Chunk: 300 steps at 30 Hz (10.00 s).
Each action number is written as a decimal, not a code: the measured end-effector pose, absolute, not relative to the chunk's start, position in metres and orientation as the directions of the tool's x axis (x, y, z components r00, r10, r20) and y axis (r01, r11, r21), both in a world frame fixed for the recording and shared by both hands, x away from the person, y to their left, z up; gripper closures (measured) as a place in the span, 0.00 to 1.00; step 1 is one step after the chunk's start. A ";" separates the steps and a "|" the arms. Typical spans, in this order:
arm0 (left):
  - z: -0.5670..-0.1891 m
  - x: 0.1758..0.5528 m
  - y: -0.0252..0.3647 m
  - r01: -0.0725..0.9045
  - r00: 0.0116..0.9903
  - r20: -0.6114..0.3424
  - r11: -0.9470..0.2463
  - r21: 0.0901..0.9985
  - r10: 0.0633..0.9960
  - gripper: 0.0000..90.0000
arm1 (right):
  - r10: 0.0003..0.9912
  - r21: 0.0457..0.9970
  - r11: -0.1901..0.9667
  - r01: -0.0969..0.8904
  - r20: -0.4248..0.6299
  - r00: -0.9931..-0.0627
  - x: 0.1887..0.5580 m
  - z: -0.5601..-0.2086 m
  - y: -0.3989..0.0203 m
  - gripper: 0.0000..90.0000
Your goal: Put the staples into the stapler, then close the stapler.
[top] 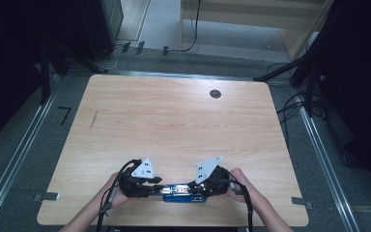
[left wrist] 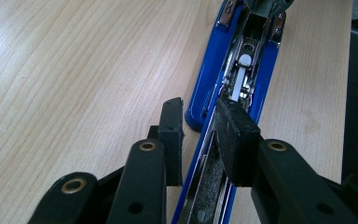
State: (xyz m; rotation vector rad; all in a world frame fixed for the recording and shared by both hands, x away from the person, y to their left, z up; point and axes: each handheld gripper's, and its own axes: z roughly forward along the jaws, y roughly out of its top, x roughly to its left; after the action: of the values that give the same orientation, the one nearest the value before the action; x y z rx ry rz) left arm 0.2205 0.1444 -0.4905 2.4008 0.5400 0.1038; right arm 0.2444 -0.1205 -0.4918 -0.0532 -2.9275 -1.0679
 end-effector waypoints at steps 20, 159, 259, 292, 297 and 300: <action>-0.490 0.220 0.144 0.356 0.909 -0.063 -0.692 0.628 0.412 0.82 | -0.027 0.614 0.789 -0.030 -0.014 -1.000 0.243 -0.490 -0.117 0.88; -0.497 0.212 0.176 0.333 0.936 -0.070 -0.804 0.492 0.345 0.63 | 0.337 0.545 0.775 0.321 0.073 -0.939 0.240 -0.494 -0.110 0.68; -0.480 0.203 0.152 0.212 0.955 0.015 -0.715 0.667 0.297 0.65 | 0.248 0.704 0.695 0.146 -0.044 -0.968 0.207 -0.478 -0.061 1.00; -0.494 0.202 0.117 0.209 0.945 0.024 -0.656 0.725 0.327 0.73 | 0.316 0.701 0.681 0.210 -0.024 -0.948 0.213 -0.469 -0.102 1.00; -0.495 0.202 0.112 0.208 0.944 0.030 -0.662 0.720 0.330 0.73 | 0.356 0.701 0.668 0.249 -0.007 -0.935 0.218 -0.464 -0.117 0.98; -0.495 0.202 0.110 0.212 0.943 0.028 -0.665 0.717 0.331 0.73 | 0.387 0.694 0.662 0.283 0.007 -0.922 0.222 -0.463 -0.124 0.98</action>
State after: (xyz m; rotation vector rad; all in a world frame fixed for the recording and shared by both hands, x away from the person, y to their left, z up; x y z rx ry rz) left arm 0.2023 0.1104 -0.4954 2.3196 0.3807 0.1996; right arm 0.2217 -0.1245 -0.4629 -0.6059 -2.9912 -1.2097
